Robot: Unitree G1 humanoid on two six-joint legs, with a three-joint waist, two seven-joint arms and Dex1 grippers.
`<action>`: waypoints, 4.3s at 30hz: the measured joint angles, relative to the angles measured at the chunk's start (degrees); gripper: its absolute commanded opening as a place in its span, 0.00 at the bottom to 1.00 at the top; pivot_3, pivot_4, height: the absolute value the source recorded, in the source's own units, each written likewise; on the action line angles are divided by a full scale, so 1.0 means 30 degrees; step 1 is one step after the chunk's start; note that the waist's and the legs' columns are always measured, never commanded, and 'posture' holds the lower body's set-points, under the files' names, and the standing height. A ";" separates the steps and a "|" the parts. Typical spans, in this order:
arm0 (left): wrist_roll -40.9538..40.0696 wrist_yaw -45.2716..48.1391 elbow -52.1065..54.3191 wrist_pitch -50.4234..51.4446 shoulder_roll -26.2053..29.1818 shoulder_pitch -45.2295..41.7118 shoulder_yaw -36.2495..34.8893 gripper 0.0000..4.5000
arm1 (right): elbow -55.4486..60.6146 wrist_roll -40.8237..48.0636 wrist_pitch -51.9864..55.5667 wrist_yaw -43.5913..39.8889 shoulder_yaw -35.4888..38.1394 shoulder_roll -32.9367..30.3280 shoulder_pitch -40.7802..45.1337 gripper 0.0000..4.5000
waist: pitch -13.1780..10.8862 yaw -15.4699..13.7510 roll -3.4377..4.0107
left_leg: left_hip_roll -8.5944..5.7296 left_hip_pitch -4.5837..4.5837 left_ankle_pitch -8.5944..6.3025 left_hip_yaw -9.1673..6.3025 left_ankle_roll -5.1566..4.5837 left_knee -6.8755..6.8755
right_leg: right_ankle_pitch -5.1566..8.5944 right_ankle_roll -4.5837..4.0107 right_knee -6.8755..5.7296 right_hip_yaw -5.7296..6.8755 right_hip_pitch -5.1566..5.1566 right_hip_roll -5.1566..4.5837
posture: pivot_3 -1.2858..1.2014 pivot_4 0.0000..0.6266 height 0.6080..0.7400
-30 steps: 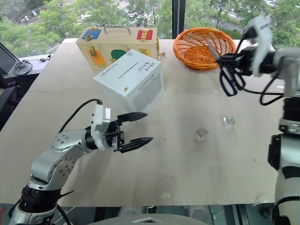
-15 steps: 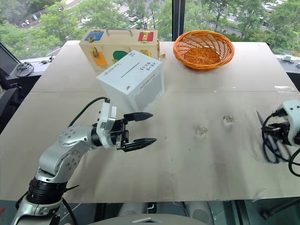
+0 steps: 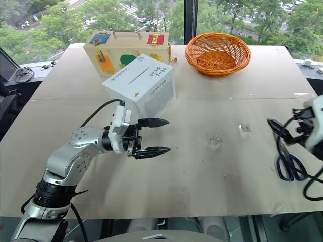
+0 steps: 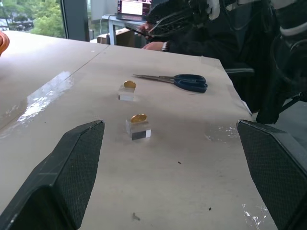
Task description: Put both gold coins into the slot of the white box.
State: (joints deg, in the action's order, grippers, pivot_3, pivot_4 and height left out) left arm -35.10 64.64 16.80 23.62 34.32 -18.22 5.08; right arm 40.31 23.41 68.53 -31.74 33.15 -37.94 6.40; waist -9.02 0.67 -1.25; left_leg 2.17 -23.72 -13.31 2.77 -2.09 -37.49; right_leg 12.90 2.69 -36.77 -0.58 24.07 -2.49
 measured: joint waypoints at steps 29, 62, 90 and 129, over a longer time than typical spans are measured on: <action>-0.1105 -0.1282 0.1701 0.2000 0.0645 0.0112 -0.0956 1.00 | -0.3881 -0.1855 -0.1102 0.4739 -0.5864 0.2165 0.0883 0.21 | -0.0002 -0.0005 -0.0004 | -0.0021 -0.0014 -0.0001 0.0017 -0.0003 0.0004 | -0.0032 -0.0053 0.0004 -0.0018 0.0003 -0.0030 | 0.52 0.24 1.00; -0.3538 -0.2965 0.1675 0.4832 0.0420 -0.0537 -0.1683 1.00 | -0.1799 0.3086 -0.1414 0.1516 -0.2864 0.1661 0.1455 0.01 | -0.0005 -0.0023 -0.0010 | -0.0009 -0.0014 -0.0001 -0.0005 -0.0004 0.0003 | -0.0066 0.0045 0.0003 -0.0003 -0.0003 -0.0030 | 0.52 0.24 1.00; -0.7841 -0.3292 -0.0156 0.9582 -0.0959 -0.6251 -0.1677 0.24 | 0.0996 2.1144 -0.3019 0.6467 -0.5831 -0.2194 0.6007 0.00 | -0.0020 -0.0001 -0.0033 | -0.0019 -0.0021 -0.0001 -0.0004 -0.0004 0.0000 | -0.0080 0.0014 0.0010 -0.0007 -0.0011 -0.0033 | 0.52 0.24 1.00; -0.9779 -0.3563 -0.0771 1.1000 -0.0802 -0.5817 -0.3828 0.00 | 0.0066 2.0759 -0.6377 0.5619 -0.7062 -0.4567 0.4481 0.99 | -0.0029 -0.0054 -0.0049 | -0.0010 -0.0032 -0.0001 -0.0009 -0.0004 -0.0001 | -0.0078 0.0015 0.0016 -0.0001 -0.0009 -0.0035 | 0.52 0.24 1.00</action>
State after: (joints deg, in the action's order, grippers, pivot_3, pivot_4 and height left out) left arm -64.44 53.95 14.48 56.62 31.92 -35.67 -6.40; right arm 40.51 85.68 49.40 -14.88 11.96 -51.64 19.84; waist -9.11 0.50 -1.40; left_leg 2.14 -23.82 -13.31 2.75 -2.11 -37.49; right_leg 12.67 2.74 -36.72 -0.58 24.05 -2.60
